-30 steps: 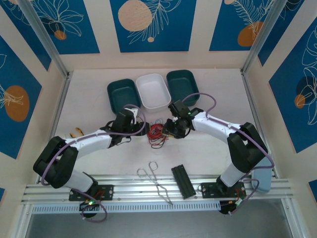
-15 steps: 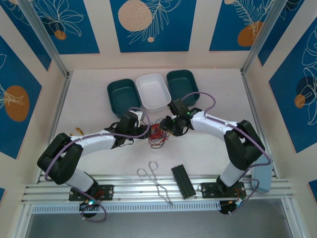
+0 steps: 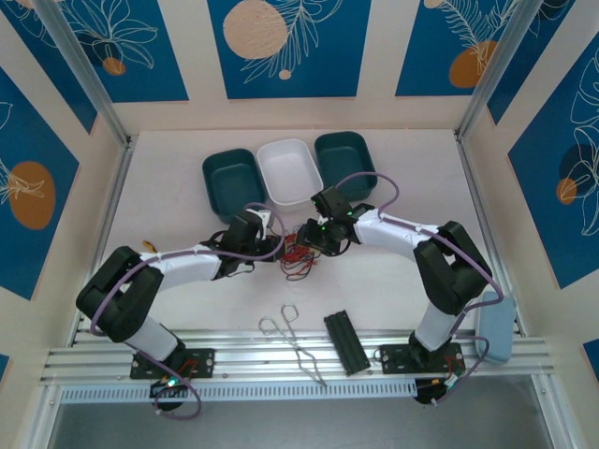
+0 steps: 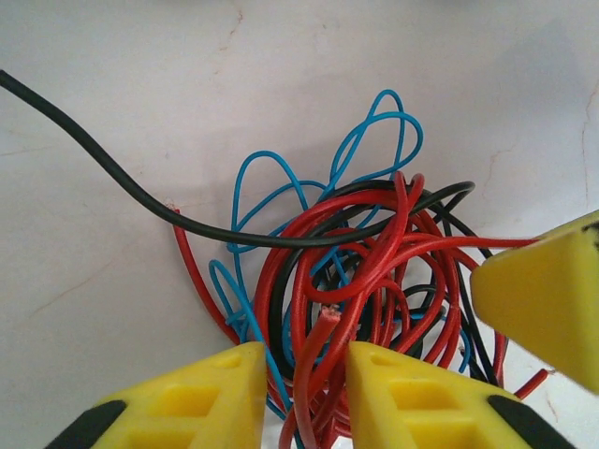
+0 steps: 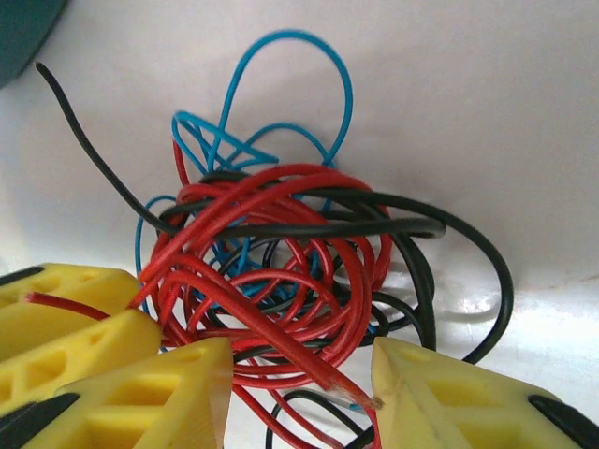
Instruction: Untangle the cables
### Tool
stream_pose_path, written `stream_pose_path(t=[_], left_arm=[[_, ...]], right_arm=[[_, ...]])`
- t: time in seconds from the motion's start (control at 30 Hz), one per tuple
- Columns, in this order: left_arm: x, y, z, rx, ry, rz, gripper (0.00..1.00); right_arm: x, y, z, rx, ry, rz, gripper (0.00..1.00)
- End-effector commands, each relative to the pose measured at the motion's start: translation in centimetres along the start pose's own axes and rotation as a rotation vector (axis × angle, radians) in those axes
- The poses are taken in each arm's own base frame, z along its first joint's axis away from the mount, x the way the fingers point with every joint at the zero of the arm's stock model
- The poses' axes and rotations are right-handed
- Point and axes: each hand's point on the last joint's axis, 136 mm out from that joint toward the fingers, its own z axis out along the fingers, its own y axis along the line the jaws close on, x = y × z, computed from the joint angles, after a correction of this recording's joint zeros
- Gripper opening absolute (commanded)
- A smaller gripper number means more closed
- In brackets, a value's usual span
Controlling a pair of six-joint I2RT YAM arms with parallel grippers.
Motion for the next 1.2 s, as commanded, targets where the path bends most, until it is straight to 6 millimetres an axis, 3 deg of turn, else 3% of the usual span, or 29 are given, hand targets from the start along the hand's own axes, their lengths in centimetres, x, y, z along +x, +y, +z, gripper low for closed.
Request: stream_pose_path(t=[0.0,0.2,0.53,0.77,0.93,1.17], left_arm=[[0.5,0.1,0.6,-0.016,0.018,-0.012,0.26],[0.6,0.1,0.5,-0.016,0.020,-0.019,0.24],[0.7,0.4,0.1,-0.026,0.016,-0.025,0.22],[0.7,0.7,0.1,-0.044,0.015,-0.029,0.20],[1.0,1.4,0.1,-0.085,0.023,-0.037,0.20],[1.4,2.0,0.3,-0.117,0.043,-0.047,0.20]], right_arm=[[0.5,-0.3,-0.1,0.061,-0.007,-0.068,0.43],[0.3,-0.7,0.3,0.122,-0.032,-0.111,0.40],[-0.4,-0.7,-0.3,0.183,-0.087,-0.149,0.13],[-0.5,-0.9,-0.7,0.202,-0.105,-0.173,0.00],[-1.0,0.7,-3.2,0.211,-0.196,-0.275,0.00],[-1.6,3.7,-8.5,0.177,-0.368,-0.405,0.00]])
